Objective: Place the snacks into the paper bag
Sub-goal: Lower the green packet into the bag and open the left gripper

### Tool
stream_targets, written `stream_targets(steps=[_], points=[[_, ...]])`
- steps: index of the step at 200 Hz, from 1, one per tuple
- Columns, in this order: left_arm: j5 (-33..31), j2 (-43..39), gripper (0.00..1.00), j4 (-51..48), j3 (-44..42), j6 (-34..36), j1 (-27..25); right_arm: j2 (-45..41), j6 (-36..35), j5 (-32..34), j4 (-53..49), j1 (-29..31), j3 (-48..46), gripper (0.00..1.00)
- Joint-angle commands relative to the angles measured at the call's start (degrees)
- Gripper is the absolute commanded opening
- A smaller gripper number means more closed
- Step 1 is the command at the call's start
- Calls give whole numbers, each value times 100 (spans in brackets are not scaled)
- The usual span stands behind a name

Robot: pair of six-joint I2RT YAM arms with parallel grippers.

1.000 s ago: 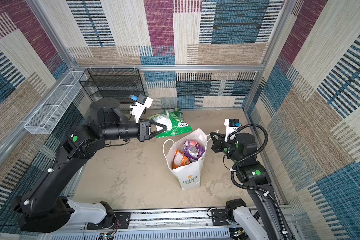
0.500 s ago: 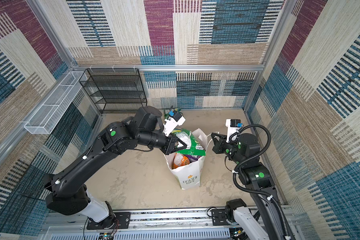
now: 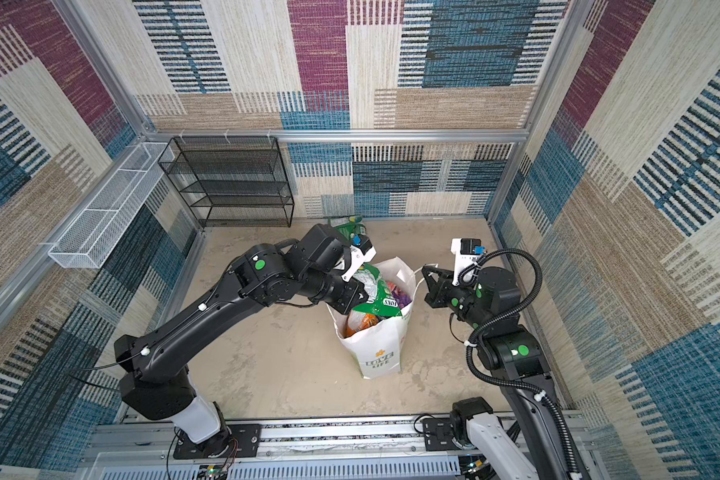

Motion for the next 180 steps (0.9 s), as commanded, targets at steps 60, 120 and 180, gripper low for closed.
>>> stream_targets(steps=[60, 120, 180], points=[[-967, 120, 0, -434, 607, 367, 2, -3, 92, -154, 71, -9, 42, 0], [-738, 263, 0, -569, 222, 423, -231, -22, 94, -179, 56, -6, 15, 0], [-141, 260, 0, -558, 5, 508, -709, 26, 120, -263, 124, -9, -29, 1]])
